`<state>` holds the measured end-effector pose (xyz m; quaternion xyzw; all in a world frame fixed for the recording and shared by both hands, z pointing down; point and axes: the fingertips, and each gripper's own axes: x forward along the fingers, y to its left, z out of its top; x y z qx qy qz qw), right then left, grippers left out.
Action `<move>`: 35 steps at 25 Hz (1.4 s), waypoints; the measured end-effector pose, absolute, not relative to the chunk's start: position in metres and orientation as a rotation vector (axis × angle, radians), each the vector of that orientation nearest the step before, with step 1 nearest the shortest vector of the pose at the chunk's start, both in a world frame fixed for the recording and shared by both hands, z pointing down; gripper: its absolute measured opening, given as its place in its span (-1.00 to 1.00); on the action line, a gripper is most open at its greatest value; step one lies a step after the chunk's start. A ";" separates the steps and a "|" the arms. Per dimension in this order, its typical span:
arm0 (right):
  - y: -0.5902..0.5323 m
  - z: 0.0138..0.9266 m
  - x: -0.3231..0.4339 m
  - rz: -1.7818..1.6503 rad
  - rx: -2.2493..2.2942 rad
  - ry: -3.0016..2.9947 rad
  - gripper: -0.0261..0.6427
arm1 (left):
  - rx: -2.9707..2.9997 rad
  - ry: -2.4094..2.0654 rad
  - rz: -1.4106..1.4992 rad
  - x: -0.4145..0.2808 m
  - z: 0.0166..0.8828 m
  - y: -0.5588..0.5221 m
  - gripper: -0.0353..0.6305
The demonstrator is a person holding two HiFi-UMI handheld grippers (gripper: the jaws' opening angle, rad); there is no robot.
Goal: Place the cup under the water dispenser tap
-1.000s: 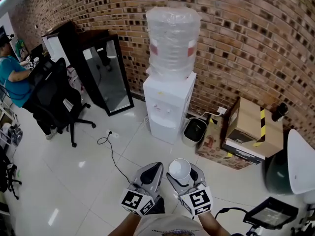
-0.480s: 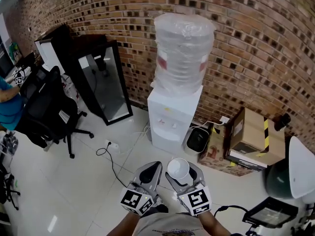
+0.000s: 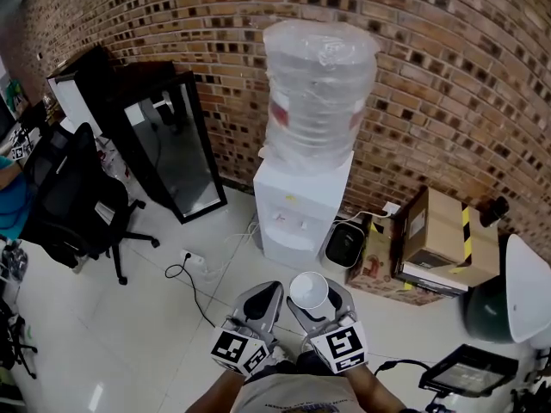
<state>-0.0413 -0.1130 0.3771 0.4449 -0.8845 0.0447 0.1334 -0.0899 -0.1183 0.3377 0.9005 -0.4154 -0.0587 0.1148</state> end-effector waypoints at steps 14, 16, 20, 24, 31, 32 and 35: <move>-0.166 0.404 -0.033 0.145 1.278 -2.575 0.00 | 2.609 -1.274 -0.139 -0.081 0.366 -0.161 -0.92; -0.175 0.415 -0.031 0.152 1.282 -2.564 0.00 | 2.600 -1.279 -0.134 -0.079 0.376 -0.168 -0.92; -0.192 0.443 -0.025 0.189 1.301 -2.545 0.00 | 2.569 -1.300 -0.134 -0.077 0.403 -0.185 -0.92; -0.210 0.472 -0.023 0.187 1.334 -2.535 0.00 | 2.558 -1.306 -0.154 -0.073 0.425 -0.206 -0.92; -0.241 0.527 -0.016 0.213 1.407 -2.497 0.00 | 2.541 -1.287 -0.177 -0.065 0.476 -0.221 -0.92; -0.245 0.536 -0.015 0.215 1.411 -2.491 0.00 | 2.538 -1.285 -0.174 -0.065 0.483 -0.223 -0.92; -0.257 0.568 -0.011 0.200 1.404 -2.475 0.00 | 2.539 -1.276 -0.164 -0.062 0.504 -0.230 -0.92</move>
